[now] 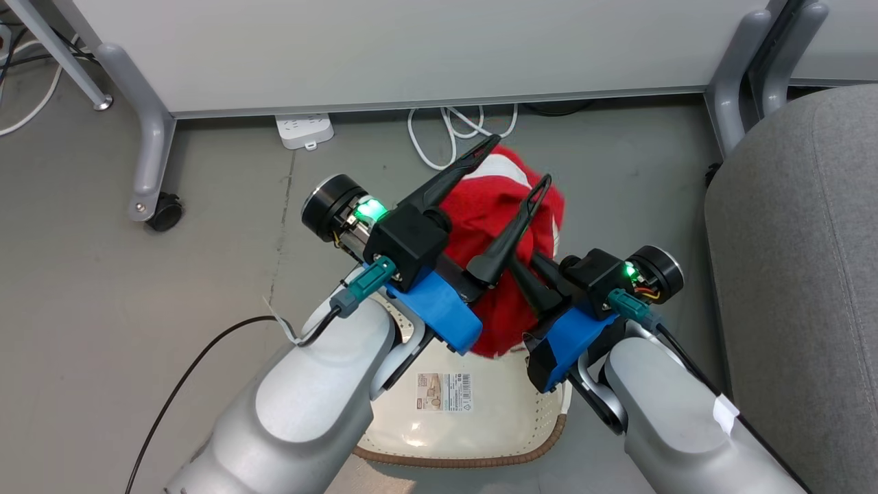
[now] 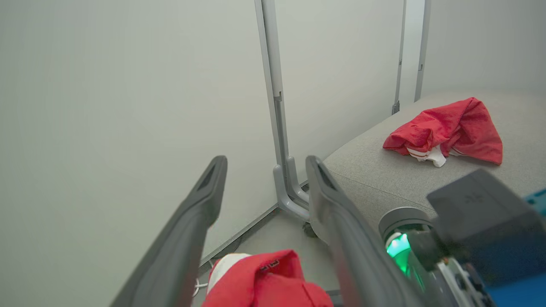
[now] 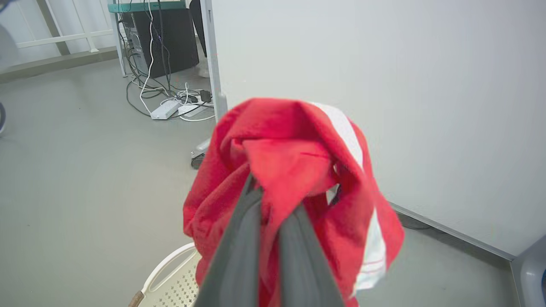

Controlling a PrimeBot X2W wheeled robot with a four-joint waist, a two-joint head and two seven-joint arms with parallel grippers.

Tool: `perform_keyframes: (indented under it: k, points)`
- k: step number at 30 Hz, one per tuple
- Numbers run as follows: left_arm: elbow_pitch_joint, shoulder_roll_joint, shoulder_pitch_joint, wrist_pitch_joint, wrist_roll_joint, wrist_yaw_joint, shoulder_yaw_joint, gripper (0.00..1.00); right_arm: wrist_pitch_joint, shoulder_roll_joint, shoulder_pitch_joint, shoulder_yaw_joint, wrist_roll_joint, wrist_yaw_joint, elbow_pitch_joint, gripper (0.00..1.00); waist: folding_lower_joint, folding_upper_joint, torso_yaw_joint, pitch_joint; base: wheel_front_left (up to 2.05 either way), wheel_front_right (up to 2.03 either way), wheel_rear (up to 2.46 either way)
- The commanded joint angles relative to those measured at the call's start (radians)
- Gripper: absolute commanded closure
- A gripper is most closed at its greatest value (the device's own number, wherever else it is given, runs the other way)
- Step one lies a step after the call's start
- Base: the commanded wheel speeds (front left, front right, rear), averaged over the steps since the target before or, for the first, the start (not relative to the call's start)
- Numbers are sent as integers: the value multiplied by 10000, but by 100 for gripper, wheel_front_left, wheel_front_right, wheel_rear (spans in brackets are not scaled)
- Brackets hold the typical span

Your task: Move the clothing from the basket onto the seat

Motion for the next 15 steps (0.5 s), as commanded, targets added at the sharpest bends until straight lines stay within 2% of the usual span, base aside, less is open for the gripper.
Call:
perform_keyframes:
  k: [1,15]
  points:
    - [13,12,-43,-32,24,16,31,0,-7,37,43,1,59,-11,-62,100,0,0,-8,-1,0,0,0]
    - [3,96,120,-31,124,44,82,0,-7,23,198,-364,127,-11,-175,100,0,0,-294,20,0,0,0]
